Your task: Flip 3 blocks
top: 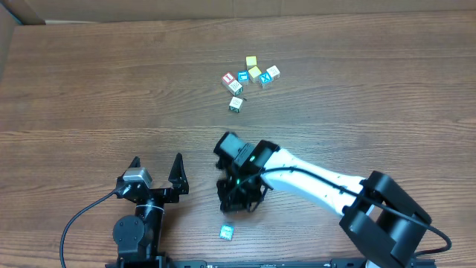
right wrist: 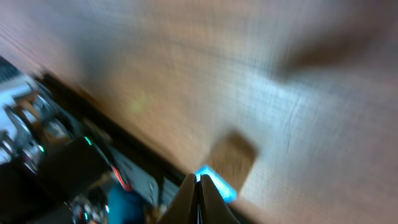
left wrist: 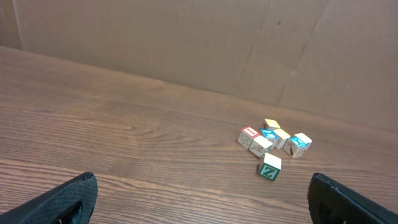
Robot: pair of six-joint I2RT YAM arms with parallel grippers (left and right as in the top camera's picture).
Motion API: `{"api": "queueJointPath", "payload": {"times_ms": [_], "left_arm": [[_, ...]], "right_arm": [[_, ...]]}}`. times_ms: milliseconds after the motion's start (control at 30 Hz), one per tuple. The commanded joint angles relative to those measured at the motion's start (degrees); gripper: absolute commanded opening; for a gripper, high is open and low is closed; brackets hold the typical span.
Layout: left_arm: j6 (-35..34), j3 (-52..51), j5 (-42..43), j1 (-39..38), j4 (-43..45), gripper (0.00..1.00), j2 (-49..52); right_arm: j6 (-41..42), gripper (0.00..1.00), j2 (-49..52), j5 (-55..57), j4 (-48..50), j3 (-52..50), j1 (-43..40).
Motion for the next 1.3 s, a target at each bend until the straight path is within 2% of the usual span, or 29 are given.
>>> {"api": "queueJointPath", "payload": {"times_ms": [0, 300, 500, 733, 1067, 1200, 1267], "left_arm": [[1.1, -0.2, -0.2, -0.4, -0.2, 1.0, -0.5], [1.1, -0.2, -0.2, -0.4, -0.2, 1.0, -0.5], [1.1, -0.2, -0.2, -0.4, -0.2, 1.0, -0.5], [1.1, -0.2, -0.2, -0.4, -0.2, 1.0, -0.5], [1.1, -0.2, -0.2, -0.4, -0.2, 1.0, -0.5], [1.1, -0.2, -0.2, -0.4, -0.2, 1.0, -0.5], [1.1, -0.2, -0.2, -0.4, -0.2, 1.0, -0.5]], "right_arm": [[-0.6, 0.05, 0.0, -1.5, -0.3, -1.0, 3.5], [5.2, 0.07, 1.3, 1.4, 3.4, -4.3, 7.2], [5.3, 0.04, 6.8, -3.8, 6.7, -4.3, 4.5], [5.0, 0.04, 7.5, -6.0, 17.1, -3.9, 0.3], [11.3, 0.04, 7.5, 11.1, 18.2, -3.9, -2.0], [12.2, 0.08, 7.5, 14.0, 20.3, -3.9, -2.4], [11.9, 0.08, 7.5, 13.1, 21.0, -3.9, -2.8]]}}
